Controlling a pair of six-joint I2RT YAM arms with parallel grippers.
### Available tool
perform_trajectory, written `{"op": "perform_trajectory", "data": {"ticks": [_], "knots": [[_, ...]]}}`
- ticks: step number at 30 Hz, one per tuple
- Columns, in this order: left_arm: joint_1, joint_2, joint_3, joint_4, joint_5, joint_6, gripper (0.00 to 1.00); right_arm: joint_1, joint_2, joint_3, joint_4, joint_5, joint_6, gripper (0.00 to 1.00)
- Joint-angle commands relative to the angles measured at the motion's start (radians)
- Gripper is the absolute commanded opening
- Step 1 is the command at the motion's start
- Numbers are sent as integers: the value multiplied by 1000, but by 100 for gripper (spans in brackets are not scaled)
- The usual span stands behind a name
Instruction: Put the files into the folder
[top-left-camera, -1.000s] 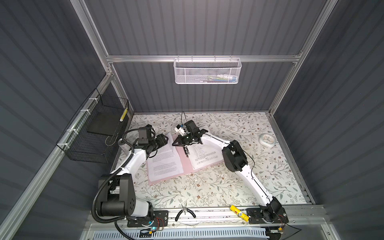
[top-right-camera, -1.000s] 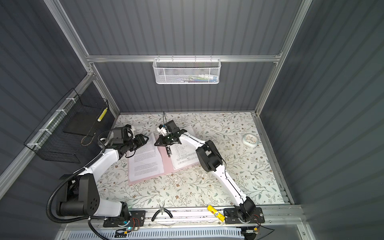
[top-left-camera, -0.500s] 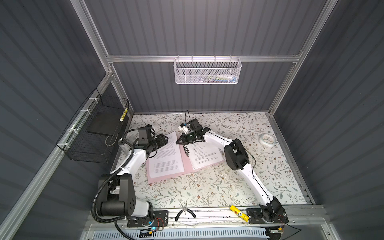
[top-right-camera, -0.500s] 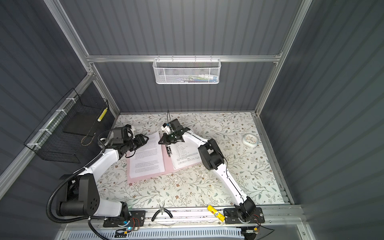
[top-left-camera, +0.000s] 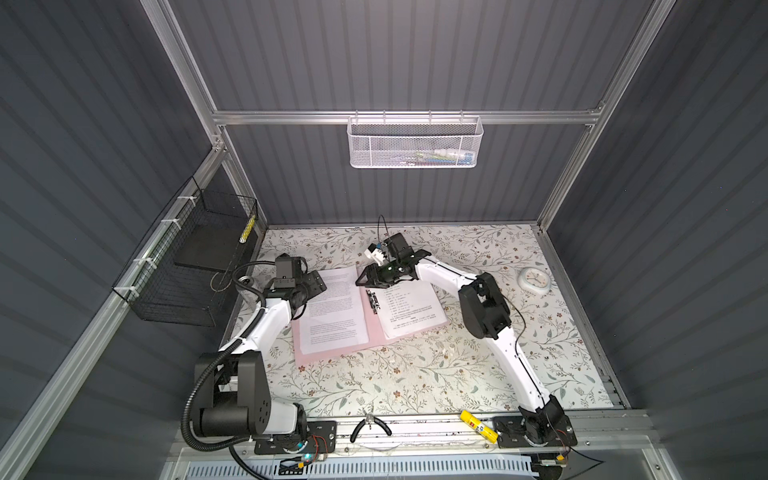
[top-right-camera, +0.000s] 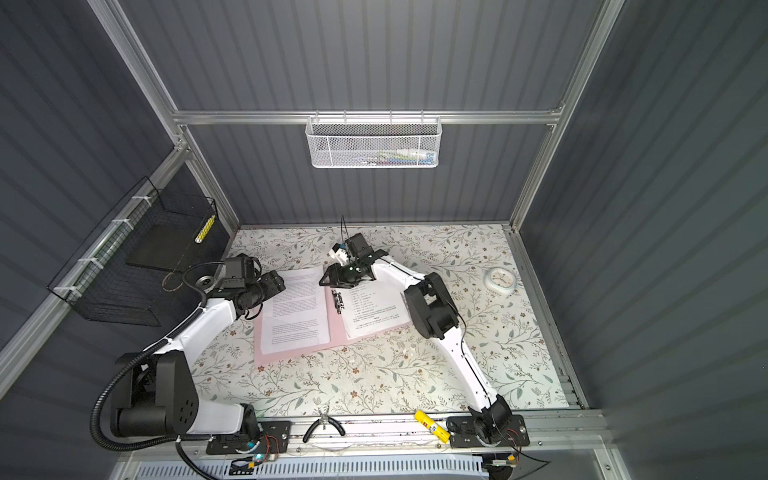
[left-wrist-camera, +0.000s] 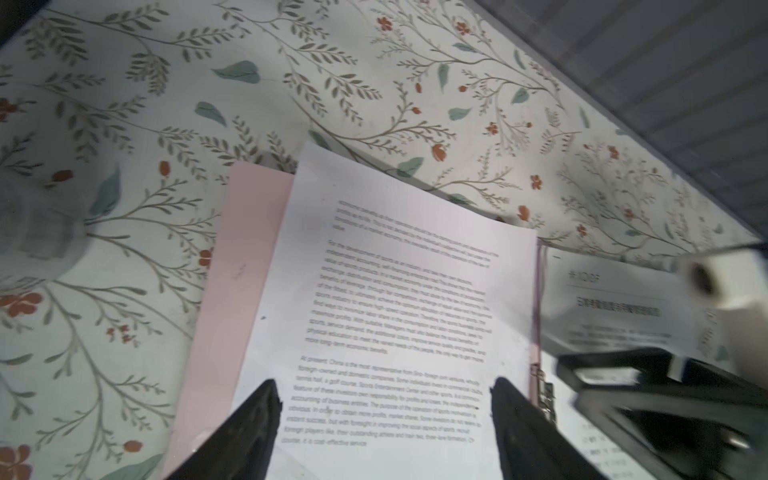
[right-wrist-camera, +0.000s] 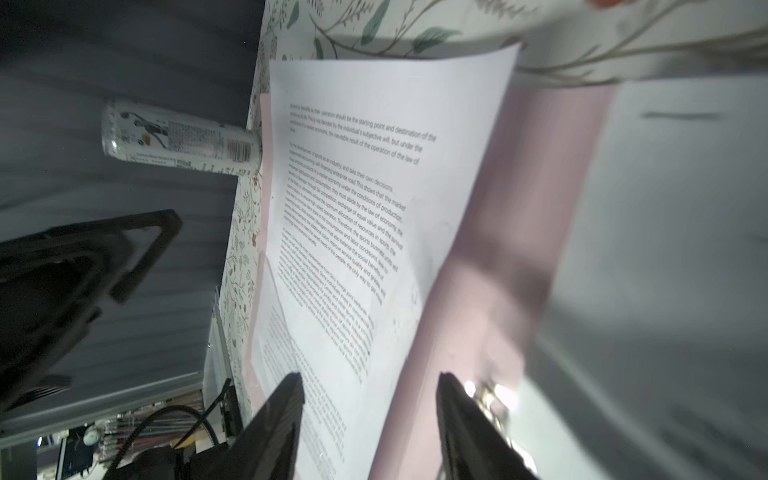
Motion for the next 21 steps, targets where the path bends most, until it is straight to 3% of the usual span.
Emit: {"op": "perform_trajectory", "data": {"ticks": [1,4,11,15,21], "knots": [[36,53,-16,0,-83,-17,81,-94,-163,-85,-32,123,-53,57],[65,80,-33,49,-79,-29,82,-159,-257,-180,-72,187,-87,61],[111,146,-7,52,-83,-8,90,-269,-365,-301,-93,215,-85,65],[155,173,3,69,-14,24,90,-279,-377,-311,-113,237,-91,66],[210,238,40,113,181,79,94,-281,-370,-282,-127,235,-96,66]]}}
